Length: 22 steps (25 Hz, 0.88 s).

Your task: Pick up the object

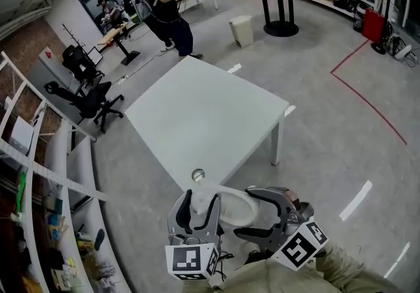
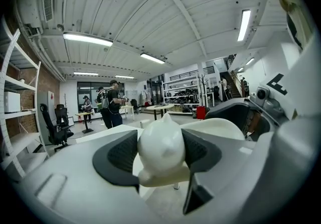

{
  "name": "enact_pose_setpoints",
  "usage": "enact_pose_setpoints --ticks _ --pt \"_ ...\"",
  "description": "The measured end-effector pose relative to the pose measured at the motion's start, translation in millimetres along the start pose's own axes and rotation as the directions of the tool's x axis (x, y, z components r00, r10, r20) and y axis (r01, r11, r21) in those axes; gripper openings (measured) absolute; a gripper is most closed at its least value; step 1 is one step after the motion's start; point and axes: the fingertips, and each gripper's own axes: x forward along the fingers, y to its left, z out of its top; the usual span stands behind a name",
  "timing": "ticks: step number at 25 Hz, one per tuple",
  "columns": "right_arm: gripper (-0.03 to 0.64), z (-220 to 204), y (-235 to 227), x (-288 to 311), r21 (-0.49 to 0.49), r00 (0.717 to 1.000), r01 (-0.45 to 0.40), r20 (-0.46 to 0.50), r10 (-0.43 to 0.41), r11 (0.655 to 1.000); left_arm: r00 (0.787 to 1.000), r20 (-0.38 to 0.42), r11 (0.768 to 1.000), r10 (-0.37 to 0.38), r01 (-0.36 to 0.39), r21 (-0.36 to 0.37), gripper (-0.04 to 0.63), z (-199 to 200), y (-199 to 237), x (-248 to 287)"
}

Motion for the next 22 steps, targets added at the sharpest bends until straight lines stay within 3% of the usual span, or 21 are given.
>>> enact_pose_setpoints --ticks 22 --pt "0.426 35.6 22.5 21.1 -0.006 1.0 0.02 -0.002 -0.02 1.0 0.998 0.047 0.999 -0.034 0.035 -0.024 0.259 3.3 29.7 -30.2"
